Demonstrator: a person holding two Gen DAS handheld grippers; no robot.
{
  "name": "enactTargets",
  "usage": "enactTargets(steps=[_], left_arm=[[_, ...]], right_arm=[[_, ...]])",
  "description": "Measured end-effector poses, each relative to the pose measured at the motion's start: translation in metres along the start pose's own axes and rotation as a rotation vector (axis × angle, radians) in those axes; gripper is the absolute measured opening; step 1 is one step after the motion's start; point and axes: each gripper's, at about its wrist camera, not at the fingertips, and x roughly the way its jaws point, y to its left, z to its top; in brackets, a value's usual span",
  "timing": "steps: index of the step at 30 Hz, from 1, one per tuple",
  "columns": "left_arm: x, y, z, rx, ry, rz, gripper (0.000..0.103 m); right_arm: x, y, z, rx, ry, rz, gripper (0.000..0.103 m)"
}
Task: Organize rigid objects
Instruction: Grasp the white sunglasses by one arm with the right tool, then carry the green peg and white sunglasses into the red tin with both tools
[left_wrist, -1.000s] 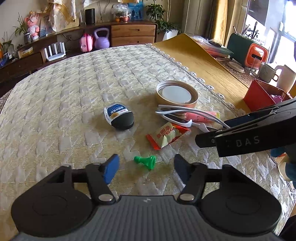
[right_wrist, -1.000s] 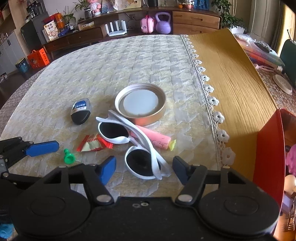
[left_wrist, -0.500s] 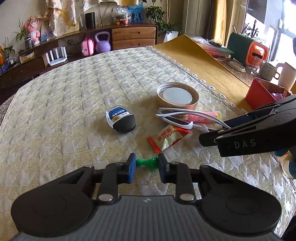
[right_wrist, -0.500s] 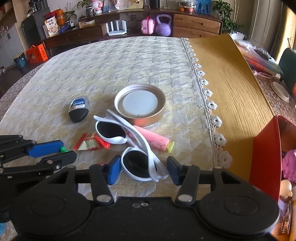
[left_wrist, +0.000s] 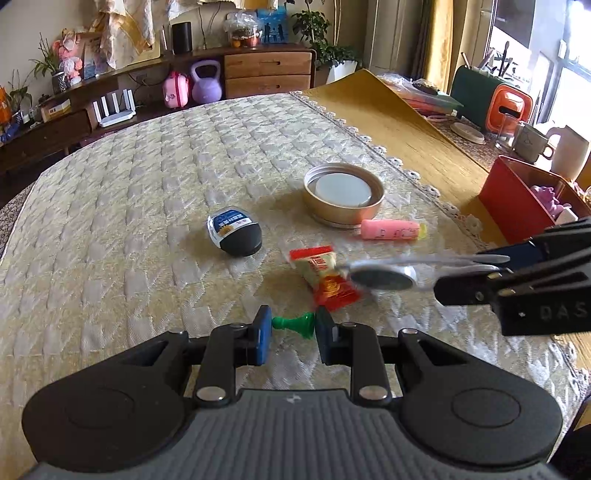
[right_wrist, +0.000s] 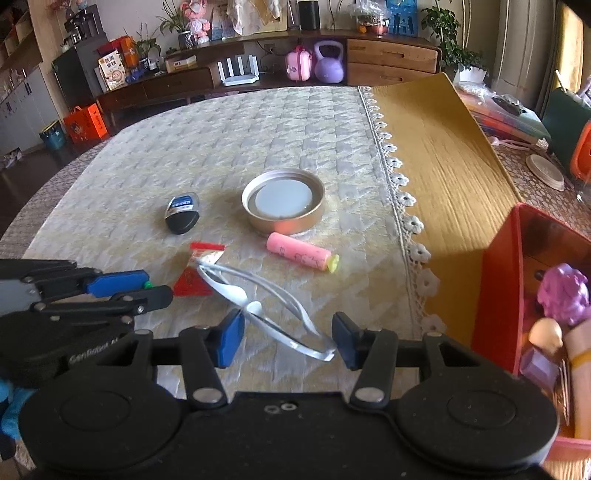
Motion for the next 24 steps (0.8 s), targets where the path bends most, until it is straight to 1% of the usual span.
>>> enactTargets(steps=[1,3,5,9,14,19,24], left_arm=[[-0.002,-0.002,0.0,0.001,-0.001,-0.001,0.025],[-0.007,-0.006,-0.001,0.008,-0.003,-0.005,0.025],[-0.011,-0.01,-0.002,0.016,-0.004,-0.006,0.025],[-0.018,-0.018,-0.004,0.028,-0.002,-0.005,0.025],[-0.023,-0.025,-0.005,0.036,0.001,-0.003,0.025],[-0.03,-0.031,-0.002,0.046,-0.003,-0.011,0.025],[-0.04,-0.044,0.005,0.058,-0.017,-0.031,0.025]], right_arm=[[-0.004,-0.001,-0.002,0.004,-0.002,0.003,0.051],[-0.011,-0.004,-0.007,0.007,-0.002,0.012,0.031],[-0.018,-0.008,-0.012,0.022,0.003,0.023,0.016],[-0.023,-0.014,-0.024,0.011,0.016,-0.001,0.015],[-0.027,-0.015,-0.033,-0.011,0.003,0.011,0.014],[-0.042,-0.013,-0.034,-0.033,-0.055,0.006,0.014],[-0.059,-0.021,-0.031,-0.006,-0.106,0.004,0.014]])
